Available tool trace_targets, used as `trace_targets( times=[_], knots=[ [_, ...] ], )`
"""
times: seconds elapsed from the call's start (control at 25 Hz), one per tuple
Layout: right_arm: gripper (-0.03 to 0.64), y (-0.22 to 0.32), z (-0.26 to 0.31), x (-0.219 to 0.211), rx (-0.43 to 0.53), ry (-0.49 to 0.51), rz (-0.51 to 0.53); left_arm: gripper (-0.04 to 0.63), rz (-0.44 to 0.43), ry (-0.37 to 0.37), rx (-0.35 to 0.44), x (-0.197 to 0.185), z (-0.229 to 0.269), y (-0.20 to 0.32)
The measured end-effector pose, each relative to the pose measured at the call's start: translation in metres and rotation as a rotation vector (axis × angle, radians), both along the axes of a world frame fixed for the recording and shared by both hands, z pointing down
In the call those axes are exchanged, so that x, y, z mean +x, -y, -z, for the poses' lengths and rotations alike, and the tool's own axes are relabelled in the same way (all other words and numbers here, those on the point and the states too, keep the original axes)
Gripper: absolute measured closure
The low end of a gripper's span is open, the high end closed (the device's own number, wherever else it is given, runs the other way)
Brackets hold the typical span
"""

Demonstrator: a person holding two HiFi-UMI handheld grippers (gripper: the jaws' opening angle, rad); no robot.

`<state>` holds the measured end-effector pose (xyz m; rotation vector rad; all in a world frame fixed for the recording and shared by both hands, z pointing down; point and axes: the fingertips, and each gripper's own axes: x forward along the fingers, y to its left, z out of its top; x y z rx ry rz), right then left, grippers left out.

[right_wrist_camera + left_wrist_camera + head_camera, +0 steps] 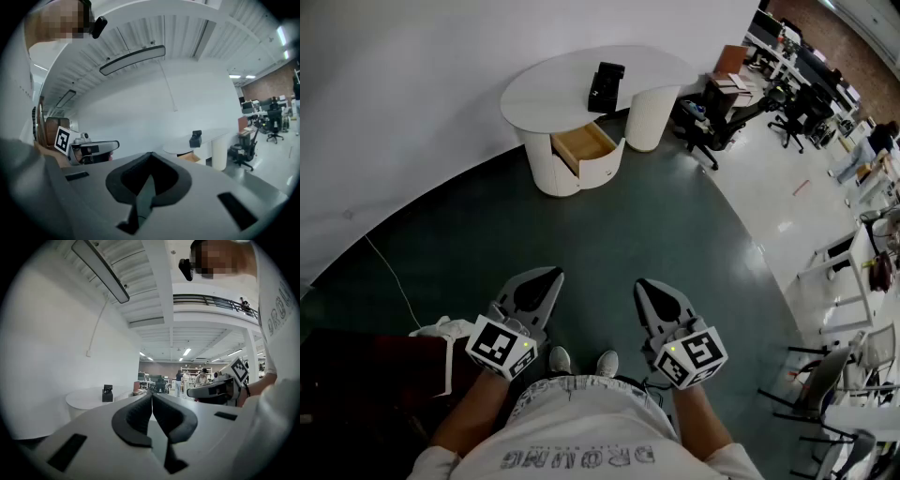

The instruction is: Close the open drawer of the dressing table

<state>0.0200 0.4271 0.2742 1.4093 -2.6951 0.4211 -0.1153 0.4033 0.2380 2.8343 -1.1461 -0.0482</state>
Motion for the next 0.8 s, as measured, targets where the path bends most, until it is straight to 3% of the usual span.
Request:
trace_targets(
  times=[0.8],
  knots=[
    [0.609, -0.0063, -0.0061, 0.0011, -0.005, 0.006, 0.004, 0.574, 0.003, -0.006, -0.023, 0.0084, -0.0057, -0.0083]
  ],
)
